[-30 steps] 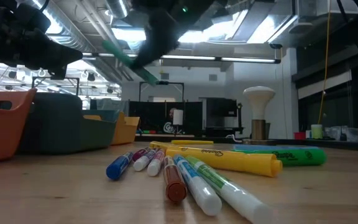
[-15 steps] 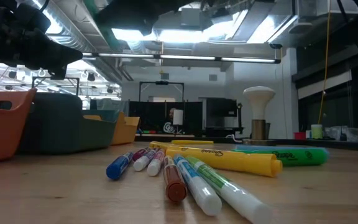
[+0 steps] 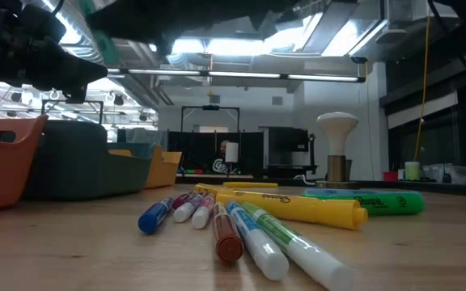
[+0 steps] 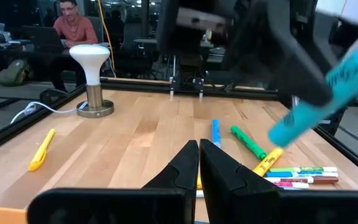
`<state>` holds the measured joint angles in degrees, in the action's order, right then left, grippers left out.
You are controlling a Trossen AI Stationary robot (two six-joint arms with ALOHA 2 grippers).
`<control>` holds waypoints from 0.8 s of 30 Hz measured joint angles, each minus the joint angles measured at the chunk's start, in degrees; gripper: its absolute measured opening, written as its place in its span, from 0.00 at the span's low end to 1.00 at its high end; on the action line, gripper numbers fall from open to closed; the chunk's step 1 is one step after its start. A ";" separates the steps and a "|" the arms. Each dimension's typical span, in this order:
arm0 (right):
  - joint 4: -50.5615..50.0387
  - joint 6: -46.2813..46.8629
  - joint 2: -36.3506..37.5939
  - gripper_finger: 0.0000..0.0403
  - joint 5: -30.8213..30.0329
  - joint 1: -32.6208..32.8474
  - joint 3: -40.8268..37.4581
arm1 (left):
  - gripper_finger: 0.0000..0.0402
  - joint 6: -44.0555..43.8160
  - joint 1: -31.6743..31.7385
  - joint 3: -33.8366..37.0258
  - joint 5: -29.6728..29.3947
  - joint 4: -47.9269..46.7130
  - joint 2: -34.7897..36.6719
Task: Pick & Place Markers
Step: Put the light blue highlighter pen into the blue bin
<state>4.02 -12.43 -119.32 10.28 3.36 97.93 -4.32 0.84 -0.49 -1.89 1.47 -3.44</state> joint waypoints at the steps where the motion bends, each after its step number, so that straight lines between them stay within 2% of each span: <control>1: 0.36 -0.02 -0.50 0.16 -0.02 0.00 -0.02 | 0.03 0.00 0.00 0.00 0.00 -0.02 0.00; 16: 6.90 -0.22 -4.67 0.16 -0.72 -1.05 -0.06 | 0.03 0.13 0.00 0.00 -0.24 0.00 0.01; 21: 6.88 -0.20 -4.69 0.16 -0.67 -2.01 -0.06 | 0.02 -0.07 0.00 0.00 -5.71 0.30 0.00; 24: 6.88 -0.20 -4.69 0.16 -0.65 -2.49 -0.06 | 0.03 -0.03 0.01 -0.02 -12.30 1.27 0.00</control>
<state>10.90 -12.62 -124.01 9.63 0.87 97.86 -4.35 0.86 -0.51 -14.19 2.75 -3.44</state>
